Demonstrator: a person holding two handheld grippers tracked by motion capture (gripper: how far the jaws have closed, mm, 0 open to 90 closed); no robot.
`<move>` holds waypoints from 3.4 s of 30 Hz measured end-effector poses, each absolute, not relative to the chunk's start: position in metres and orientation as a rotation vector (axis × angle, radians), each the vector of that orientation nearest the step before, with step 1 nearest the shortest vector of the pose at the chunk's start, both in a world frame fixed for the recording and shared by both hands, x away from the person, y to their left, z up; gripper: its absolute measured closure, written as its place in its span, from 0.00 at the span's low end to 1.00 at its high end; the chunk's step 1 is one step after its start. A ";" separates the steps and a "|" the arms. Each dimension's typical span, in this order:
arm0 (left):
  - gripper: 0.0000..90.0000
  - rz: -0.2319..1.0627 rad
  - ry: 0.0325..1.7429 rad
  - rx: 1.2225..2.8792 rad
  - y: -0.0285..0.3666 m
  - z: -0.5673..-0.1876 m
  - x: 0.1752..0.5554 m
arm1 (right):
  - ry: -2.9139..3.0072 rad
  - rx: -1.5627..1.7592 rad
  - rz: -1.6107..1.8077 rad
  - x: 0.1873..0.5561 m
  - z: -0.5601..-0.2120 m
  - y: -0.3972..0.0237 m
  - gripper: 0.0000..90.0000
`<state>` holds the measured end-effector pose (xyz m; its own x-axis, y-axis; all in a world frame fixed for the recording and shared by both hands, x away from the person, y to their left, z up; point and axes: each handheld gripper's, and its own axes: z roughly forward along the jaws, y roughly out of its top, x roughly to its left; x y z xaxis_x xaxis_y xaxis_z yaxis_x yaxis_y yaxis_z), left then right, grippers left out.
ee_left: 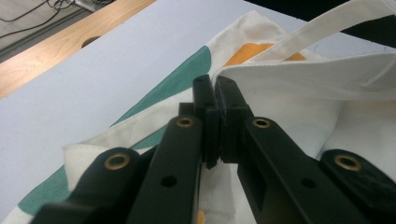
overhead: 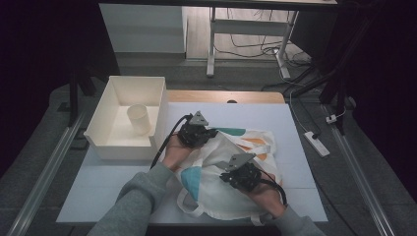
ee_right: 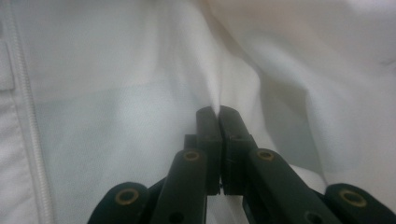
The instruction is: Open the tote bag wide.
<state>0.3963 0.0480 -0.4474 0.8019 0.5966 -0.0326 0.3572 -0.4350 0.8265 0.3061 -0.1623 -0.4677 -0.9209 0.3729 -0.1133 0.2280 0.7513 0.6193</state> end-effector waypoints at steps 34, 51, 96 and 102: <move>0.97 0.281 0.838 2.014 0.068 -0.462 0.416 | 2.825 0.485 0.915 0.264 -0.483 -0.162 0.98; 0.97 0.275 0.850 2.031 0.065 -0.469 0.419 | 2.873 0.447 0.913 0.267 -0.493 -0.161 0.98; 0.42 0.211 0.688 2.151 0.069 -0.435 0.334 | 2.576 0.609 1.211 0.286 -0.465 -0.190 0.64; 0.35 0.294 0.709 2.205 0.067 -0.439 0.316 | 2.573 0.599 1.185 0.285 -0.465 -0.190 0.64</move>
